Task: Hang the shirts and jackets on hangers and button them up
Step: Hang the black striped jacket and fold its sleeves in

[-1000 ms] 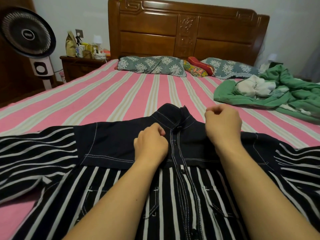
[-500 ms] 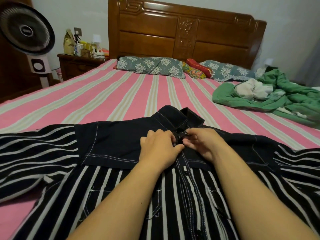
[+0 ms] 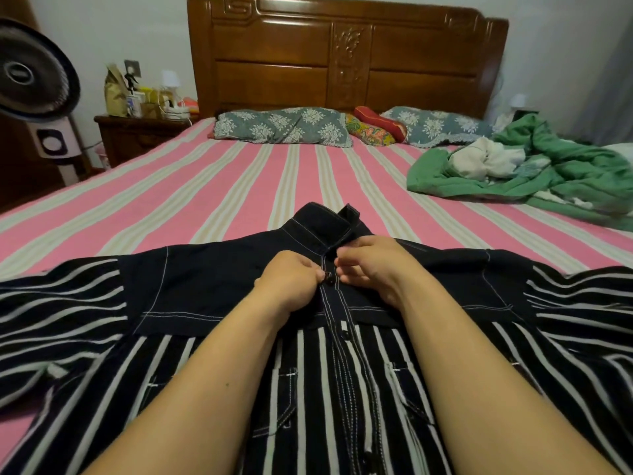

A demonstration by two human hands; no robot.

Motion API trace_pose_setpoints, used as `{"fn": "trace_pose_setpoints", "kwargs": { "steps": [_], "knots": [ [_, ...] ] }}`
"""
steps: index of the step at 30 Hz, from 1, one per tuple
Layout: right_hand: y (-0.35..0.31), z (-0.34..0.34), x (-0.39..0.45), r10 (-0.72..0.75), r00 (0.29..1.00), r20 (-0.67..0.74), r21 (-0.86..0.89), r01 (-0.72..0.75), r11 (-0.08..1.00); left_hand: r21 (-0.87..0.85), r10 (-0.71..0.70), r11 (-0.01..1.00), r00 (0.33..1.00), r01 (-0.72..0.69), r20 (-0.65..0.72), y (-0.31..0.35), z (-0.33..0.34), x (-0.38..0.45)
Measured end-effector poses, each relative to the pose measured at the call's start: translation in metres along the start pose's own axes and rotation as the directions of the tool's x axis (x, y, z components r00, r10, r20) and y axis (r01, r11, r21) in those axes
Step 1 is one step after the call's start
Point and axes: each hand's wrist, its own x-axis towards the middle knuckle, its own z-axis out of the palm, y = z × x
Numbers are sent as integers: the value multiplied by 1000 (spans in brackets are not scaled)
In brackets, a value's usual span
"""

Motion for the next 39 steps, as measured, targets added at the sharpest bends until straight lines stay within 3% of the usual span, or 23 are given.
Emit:
{"fn": "trace_pose_setpoints", "kwargs": {
  "steps": [2, 5, 7, 9, 11, 14, 17, 19, 21, 22, 24, 26, 28, 29, 31, 32, 33, 35, 37, 39],
  "knots": [
    [-1, 8, 2, 0, 997, -72, -71, -6, 997, 182, 34, 983, 999, -26, -39, 1, 6, -1],
    [0, 19, 6, -72, 968, -240, -377, -25, 926, 306, 84, 950, 992, -53, -89, 0, 12, -4],
    [3, 14, 12, -29, 967, -253, -241, -34, 970, 277, 125, 957, 984, -85, -131, -4, 12, -3],
    [3, 1, 14, 122, 983, -136, 30, -119, 992, 239, 206, 959, 952, -151, -226, -6, 11, -2],
    [2, -9, 13, 208, 978, 5, 175, -206, 963, 165, 260, 961, 921, -220, -289, -11, 9, 0],
    [1, -12, 11, 232, 971, 51, 228, -237, 944, 139, 210, 973, 953, -183, -218, -18, 11, 2],
    [1, -13, 9, 222, 974, 55, 242, -229, 943, 363, 149, 923, 988, -126, -36, -1, -2, 20],
    [1, -14, 11, 214, 975, 62, 257, -223, 940, 587, 279, 774, 960, -235, 17, 26, -19, 34],
    [3, -16, 11, 206, 976, 63, 273, -216, 938, 778, 470, 475, 866, -411, 170, 55, -30, 49],
    [4, -16, 11, 199, 978, 63, 275, -209, 938, 821, 467, 322, 833, -472, 295, 68, -32, 58],
    [5, -15, 13, 180, 982, 51, 254, -187, 949, 845, 318, 88, 819, -527, 478, 85, -30, 70],
    [6, -14, 16, 162, 986, 48, 240, -169, 956, 856, 220, -18, 833, -517, 508, 93, -27, 74],
    [8, -10, 18, 163, 986, 46, 231, -169, 958, 864, 253, 51, 843, -501, 474, 96, -26, 68],
    [9, -7, 18, 164, 986, 38, 228, -168, 959, 857, 279, 181, 861, -482, 425, 92, -25, 63],
    [9, 0, 17, 162, 987, -19, 207, -155, 966, 695, 256, 597, 916, -401, 308, 75, -26, 51],
    [9, 3, 16, 155, 986, -52, 193, -143, 971, 485, 220, 815, 943, -318, 248, 61, -25, 43],
    [10, 4, 15, 144, 987, -70, 191, -129, 973, 221, 171, 951, 964, -216, 206, 46, -22, 34],
    [10, 5, 13, 144, 989, -45, 219, -131, 967, -156, 130, 982, 981, -107, 143, 21, -13, 22],
    [9, 4, 13, 165, 986, 6, 234, -162, 959, -227, 141, 967, 986, -118, 84, 8, -7, 26],
    [9, 4, 14, 175, 984, 5, 226, -172, 959, -200, 131, 974, 983, -103, 131, 8, -9, 32]
  ]
}}
